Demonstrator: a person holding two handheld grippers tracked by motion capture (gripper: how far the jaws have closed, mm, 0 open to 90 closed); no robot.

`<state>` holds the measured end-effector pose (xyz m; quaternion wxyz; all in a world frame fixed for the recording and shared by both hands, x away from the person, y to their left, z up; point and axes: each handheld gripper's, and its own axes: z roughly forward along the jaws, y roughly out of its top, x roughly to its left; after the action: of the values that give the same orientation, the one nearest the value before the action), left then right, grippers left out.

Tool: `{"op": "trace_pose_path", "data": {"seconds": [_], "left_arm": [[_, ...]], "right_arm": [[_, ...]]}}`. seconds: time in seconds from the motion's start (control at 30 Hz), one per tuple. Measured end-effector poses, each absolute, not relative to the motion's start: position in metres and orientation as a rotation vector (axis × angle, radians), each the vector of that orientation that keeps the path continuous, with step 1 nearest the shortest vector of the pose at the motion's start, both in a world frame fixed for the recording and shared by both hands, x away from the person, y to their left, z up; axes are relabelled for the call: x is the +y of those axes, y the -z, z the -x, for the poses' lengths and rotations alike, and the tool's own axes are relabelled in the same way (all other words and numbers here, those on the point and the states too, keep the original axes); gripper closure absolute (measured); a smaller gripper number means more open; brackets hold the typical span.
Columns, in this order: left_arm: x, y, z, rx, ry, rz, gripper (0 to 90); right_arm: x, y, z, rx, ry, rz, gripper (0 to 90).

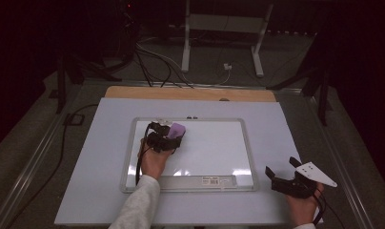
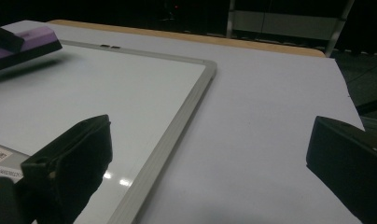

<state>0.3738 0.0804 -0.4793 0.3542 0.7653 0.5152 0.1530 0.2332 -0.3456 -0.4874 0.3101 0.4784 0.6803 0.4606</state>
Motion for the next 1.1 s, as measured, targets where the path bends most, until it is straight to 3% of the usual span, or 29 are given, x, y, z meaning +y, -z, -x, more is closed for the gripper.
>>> {"op": "trace_pose_path", "data": {"seconds": [1.1], "left_arm": [[0.109,0.454,-0.361,1.324,-0.436,-1.878,42.0]], "right_arm": [[-0.345,0.488,-0.233,1.801,-1.215,-1.263,0.6]]}}
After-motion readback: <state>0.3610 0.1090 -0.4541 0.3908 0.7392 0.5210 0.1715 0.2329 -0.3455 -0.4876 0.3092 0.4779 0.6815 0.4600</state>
